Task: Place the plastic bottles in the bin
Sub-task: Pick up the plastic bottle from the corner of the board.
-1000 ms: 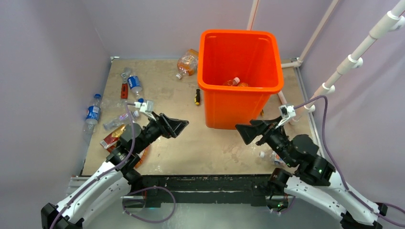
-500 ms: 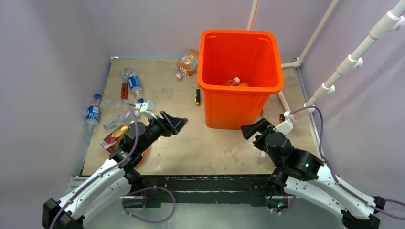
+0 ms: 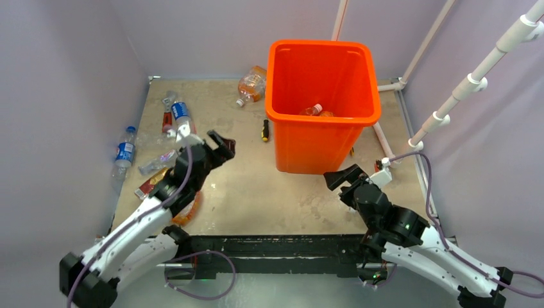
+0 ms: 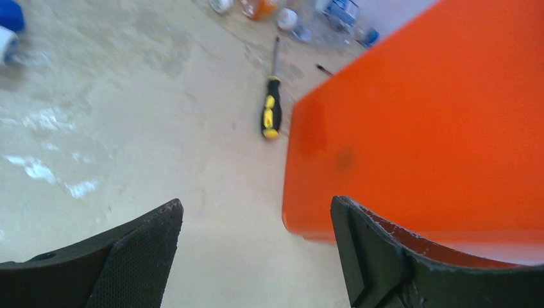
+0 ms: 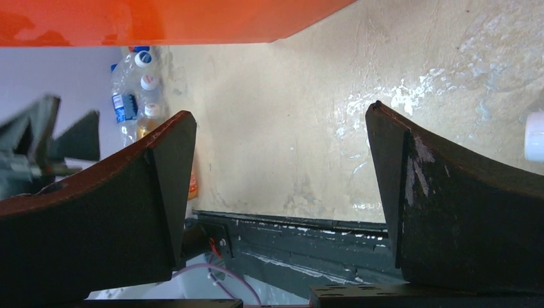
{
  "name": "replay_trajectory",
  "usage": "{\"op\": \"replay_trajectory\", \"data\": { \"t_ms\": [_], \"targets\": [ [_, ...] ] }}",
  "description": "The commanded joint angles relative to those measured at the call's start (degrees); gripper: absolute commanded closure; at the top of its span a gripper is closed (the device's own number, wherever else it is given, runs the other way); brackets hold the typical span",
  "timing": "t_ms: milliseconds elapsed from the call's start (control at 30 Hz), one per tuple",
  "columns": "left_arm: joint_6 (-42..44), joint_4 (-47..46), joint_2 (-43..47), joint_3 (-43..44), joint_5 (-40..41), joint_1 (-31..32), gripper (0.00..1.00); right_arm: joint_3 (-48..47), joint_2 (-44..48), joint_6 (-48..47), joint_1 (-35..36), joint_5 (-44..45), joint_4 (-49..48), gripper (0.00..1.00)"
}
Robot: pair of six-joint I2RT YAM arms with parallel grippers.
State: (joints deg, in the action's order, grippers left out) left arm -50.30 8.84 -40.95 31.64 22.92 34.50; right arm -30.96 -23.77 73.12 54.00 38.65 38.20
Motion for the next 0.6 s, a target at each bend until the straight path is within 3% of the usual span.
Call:
{"op": "replay_trajectory", "data": {
  "t_ms": [0, 133, 367, 567],
  "targets": [
    [5.16, 0.95, -18.66, 12.12, 2.69, -6.33, 0.14, 2.61, 2.84, -5.15, 0.11, -0.52, -8.28, 0.01],
    [9.84, -6.55, -33.78, 19.68, -4.00, -13.61, 0.15, 3.46, 2.62, -12.04, 0.12, -3.18, -13.20, 0.01],
    [27.81, -10.86, -61.01, 42.06, -3.51, -15.51, 0.22, 7.37, 2.23, -17.91, 0.07, -9.54, -20.00, 0.01],
    [41.11, -11.94, -74.03, 52.12, -14.09, -18.23, 0.23, 8.27, 2.30, -23.76, 0.13, -12.18, -22.71, 0.01]
  ]
}}
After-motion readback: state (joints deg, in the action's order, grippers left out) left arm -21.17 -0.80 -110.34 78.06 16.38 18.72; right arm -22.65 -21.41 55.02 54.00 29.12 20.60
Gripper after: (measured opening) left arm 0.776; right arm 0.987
